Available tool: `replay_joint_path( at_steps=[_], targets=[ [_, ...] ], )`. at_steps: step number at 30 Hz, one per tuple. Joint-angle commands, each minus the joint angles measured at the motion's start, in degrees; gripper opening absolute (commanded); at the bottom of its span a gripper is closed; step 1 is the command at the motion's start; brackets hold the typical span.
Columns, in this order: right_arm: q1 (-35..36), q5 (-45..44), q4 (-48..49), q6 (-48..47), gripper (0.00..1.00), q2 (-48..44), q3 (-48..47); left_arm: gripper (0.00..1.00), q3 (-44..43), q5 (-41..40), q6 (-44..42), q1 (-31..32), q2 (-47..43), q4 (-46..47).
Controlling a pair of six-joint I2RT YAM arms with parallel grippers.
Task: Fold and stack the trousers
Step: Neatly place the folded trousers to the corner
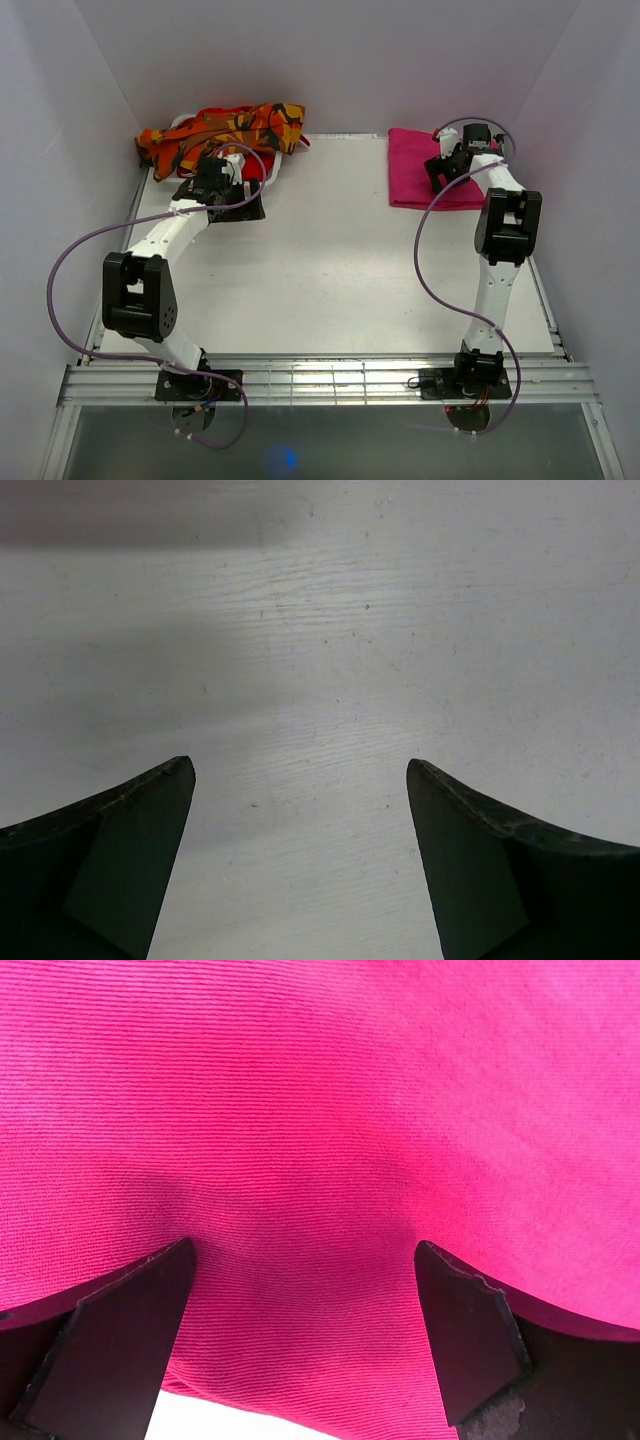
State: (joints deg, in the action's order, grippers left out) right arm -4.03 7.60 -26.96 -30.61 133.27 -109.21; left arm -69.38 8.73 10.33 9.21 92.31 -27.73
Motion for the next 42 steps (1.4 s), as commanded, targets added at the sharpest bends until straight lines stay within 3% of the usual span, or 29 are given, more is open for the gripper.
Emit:
replay_joint_path(
  at_steps=[1, 12, 22, 27, 33, 42],
  targets=[
    [-0.6, -4.3, -2.1, -5.4, 0.95, 6.2, -0.9, 0.98, -2.2, 0.8, -0.9, -0.3, -0.2, -0.9],
    [-1.2, -5.4, -1.3, -4.3, 0.95, 10.6, -6.2, 0.98, -2.3, 0.8, -1.4, -0.5, 0.2, -1.5],
    [-2.5, -4.7, 1.2, -14.4, 0.95, 10.4, -5.6, 0.98, -2.4, 2.0, -1.4, -0.5, 1.5, -2.0],
    [-2.4, -3.3, 1.6, -14.7, 0.92, 9.3, -5.6, 0.98, -2.9, 2.8, -1.0, -0.5, 1.8, -1.9],
    [-2.3, -0.4, 2.8, -8.5, 0.90, 2.4, -5.8, 0.98, -4.4, 6.9, -1.7, -0.7, 1.8, -0.9],
    [-2.3, 7.7, 0.4, 7.1, 0.90, -17.9, -5.6, 0.98, -3.2, 6.9, -2.7, -2.2, -3.3, 5.2]
  ],
)
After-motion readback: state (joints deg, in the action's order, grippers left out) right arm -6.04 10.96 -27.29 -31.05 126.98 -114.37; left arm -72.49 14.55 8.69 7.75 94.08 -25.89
